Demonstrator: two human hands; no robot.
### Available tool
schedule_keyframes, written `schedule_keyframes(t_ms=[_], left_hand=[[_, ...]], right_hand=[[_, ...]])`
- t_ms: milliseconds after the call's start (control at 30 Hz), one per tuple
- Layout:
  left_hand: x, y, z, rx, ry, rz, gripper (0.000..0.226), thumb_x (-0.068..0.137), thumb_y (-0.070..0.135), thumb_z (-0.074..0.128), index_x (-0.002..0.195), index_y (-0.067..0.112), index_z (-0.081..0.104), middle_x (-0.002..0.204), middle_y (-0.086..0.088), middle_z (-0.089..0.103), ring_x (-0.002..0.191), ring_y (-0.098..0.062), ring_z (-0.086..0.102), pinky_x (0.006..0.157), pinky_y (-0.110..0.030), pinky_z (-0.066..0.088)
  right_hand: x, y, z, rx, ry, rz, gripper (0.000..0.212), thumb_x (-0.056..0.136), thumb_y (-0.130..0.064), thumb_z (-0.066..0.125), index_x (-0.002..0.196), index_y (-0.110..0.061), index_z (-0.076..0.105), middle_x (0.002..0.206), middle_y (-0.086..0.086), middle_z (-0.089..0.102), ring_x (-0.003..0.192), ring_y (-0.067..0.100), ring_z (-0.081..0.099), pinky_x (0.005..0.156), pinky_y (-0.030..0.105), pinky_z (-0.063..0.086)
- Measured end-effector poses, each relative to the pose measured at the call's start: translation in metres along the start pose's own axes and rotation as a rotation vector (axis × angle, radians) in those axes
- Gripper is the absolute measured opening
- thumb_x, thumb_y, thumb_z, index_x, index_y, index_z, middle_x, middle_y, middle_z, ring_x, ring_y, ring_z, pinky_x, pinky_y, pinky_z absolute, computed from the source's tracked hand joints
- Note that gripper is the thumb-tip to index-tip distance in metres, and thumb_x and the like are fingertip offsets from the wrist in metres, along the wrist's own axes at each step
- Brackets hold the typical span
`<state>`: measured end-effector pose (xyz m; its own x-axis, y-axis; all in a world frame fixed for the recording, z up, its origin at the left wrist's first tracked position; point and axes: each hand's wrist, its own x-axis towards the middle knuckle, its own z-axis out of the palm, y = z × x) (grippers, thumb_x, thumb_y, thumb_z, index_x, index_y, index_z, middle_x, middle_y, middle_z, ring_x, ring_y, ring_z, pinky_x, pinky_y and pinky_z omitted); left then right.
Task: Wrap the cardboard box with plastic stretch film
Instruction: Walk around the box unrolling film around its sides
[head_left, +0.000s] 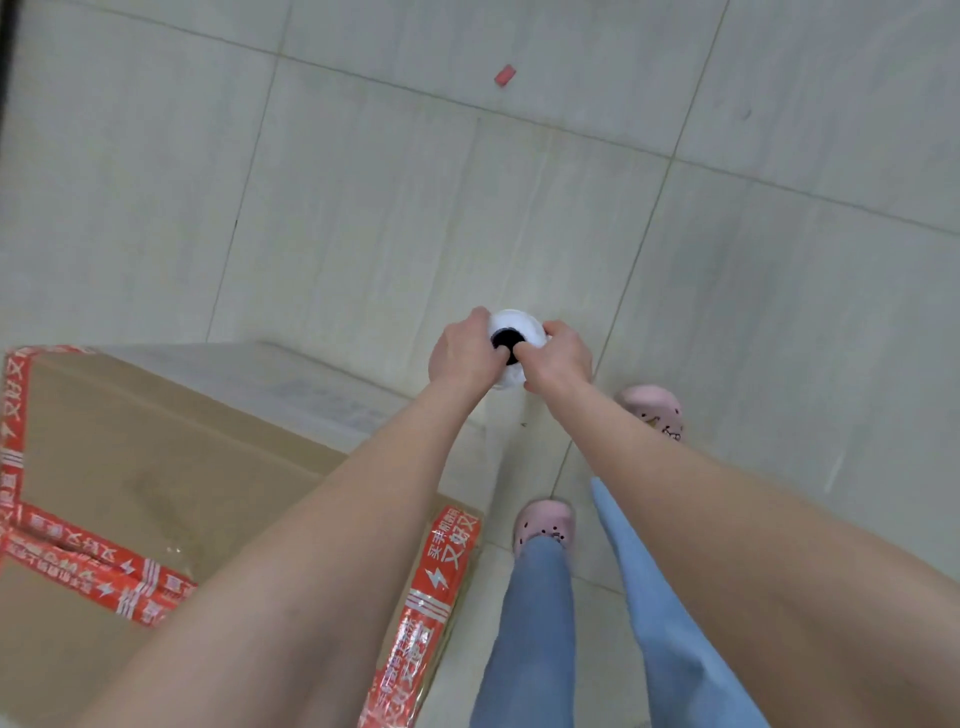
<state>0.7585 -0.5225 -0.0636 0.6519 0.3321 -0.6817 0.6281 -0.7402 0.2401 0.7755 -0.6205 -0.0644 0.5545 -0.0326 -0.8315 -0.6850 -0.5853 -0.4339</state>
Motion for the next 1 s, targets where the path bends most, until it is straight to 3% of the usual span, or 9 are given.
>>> schedule_keyframes(t_ms=[67, 200, 300, 367, 500, 633, 767, 900, 1000], left_hand=[[0.005, 0.008, -0.005, 0.075, -0.008, 0.103, 0.042, 0.085, 0.015, 0.051, 0.127, 0.018, 0.05, 0.113, -0.007, 0.062, 0.104, -0.028, 0.058, 0.074, -0.032, 0.044], [0.023, 0.017, -0.019, 0.169, 0.049, 0.142, 0.028, 0.08, 0.012, 0.05, 0.103, 0.015, 0.065, 0.098, -0.006, 0.066, 0.092, -0.028, 0.061, 0.066, -0.031, 0.043], [0.032, 0.012, -0.024, 0.15, 0.094, 0.107, 0.025, 0.078, 0.01, 0.05, 0.099, 0.012, 0.064, 0.096, -0.007, 0.063, 0.087, -0.028, 0.059, 0.065, -0.033, 0.044], [0.033, 0.009, -0.025, 0.063, 0.13, 0.036, 0.023, 0.077, 0.008, 0.051, 0.096, 0.011, 0.063, 0.094, -0.007, 0.063, 0.084, -0.027, 0.058, 0.063, -0.032, 0.043], [0.037, 0.006, -0.03, -0.182, 0.206, -0.176, 0.014, 0.076, 0.014, 0.053, 0.089, 0.013, 0.06, 0.084, -0.003, 0.062, 0.074, -0.023, 0.054, 0.058, -0.029, 0.039], [0.037, 0.005, -0.033, -0.464, 0.283, -0.393, 0.012, 0.074, 0.019, 0.059, 0.081, 0.014, 0.051, 0.076, 0.001, 0.059, 0.07, -0.023, 0.056, 0.052, -0.028, 0.035], [0.037, -0.002, -0.038, -0.587, 0.332, -0.555, 0.025, 0.08, 0.027, 0.06, 0.096, 0.01, 0.05, 0.094, -0.005, 0.062, 0.083, -0.026, 0.059, 0.061, -0.03, 0.038], [0.045, -0.007, -0.054, -0.293, 0.315, -0.326, 0.03, 0.083, 0.018, 0.058, 0.112, 0.015, 0.051, 0.109, -0.004, 0.052, 0.09, -0.024, 0.056, 0.063, -0.03, 0.035], [0.055, -0.002, -0.063, -0.075, 0.28, -0.119, 0.027, 0.083, 0.011, 0.051, 0.109, 0.017, 0.055, 0.107, -0.005, 0.053, 0.089, -0.026, 0.055, 0.062, -0.032, 0.034]], right_hand=[[0.004, -0.005, -0.003, -0.042, -0.015, 0.003, 0.041, 0.08, -0.018, 0.055, 0.12, -0.013, 0.055, 0.111, 0.009, 0.063, 0.091, 0.03, 0.064, 0.079, 0.039, 0.055], [0.013, -0.021, -0.007, -0.13, -0.054, -0.029, 0.03, 0.079, -0.019, 0.057, 0.109, -0.014, 0.059, 0.098, 0.007, 0.065, 0.08, 0.025, 0.06, 0.062, 0.028, 0.044], [0.021, -0.033, -0.01, -0.207, -0.069, -0.045, 0.027, 0.08, -0.022, 0.058, 0.108, -0.02, 0.056, 0.089, 0.0, 0.058, 0.076, 0.021, 0.054, 0.054, 0.025, 0.034], [0.023, -0.044, -0.012, -0.29, -0.058, -0.063, 0.03, 0.08, -0.022, 0.058, 0.11, -0.025, 0.056, 0.087, -0.003, 0.056, 0.08, 0.021, 0.054, 0.058, 0.025, 0.036], [0.031, -0.071, -0.01, -0.456, -0.037, -0.163, 0.04, 0.079, -0.019, 0.056, 0.117, -0.03, 0.056, 0.104, -0.003, 0.065, 0.093, 0.022, 0.06, 0.07, 0.029, 0.045], [0.037, -0.094, -0.002, -0.57, 0.028, -0.321, 0.04, 0.082, -0.014, 0.051, 0.118, -0.032, 0.056, 0.11, -0.003, 0.063, 0.09, 0.02, 0.059, 0.066, 0.028, 0.038], [0.04, -0.107, 0.014, -0.57, -0.02, -0.353, 0.036, 0.085, -0.019, 0.053, 0.12, -0.028, 0.052, 0.115, 0.001, 0.059, 0.097, 0.023, 0.058, 0.07, 0.029, 0.037], [0.041, -0.112, 0.017, -0.52, -0.091, -0.301, 0.033, 0.086, -0.017, 0.054, 0.118, -0.024, 0.049, 0.112, 0.006, 0.058, 0.096, 0.027, 0.056, 0.073, 0.031, 0.041], [0.042, -0.114, 0.013, -0.544, -0.116, -0.322, 0.026, 0.086, -0.015, 0.051, 0.111, -0.022, 0.05, 0.106, 0.007, 0.059, 0.088, 0.026, 0.056, 0.069, 0.031, 0.041]])
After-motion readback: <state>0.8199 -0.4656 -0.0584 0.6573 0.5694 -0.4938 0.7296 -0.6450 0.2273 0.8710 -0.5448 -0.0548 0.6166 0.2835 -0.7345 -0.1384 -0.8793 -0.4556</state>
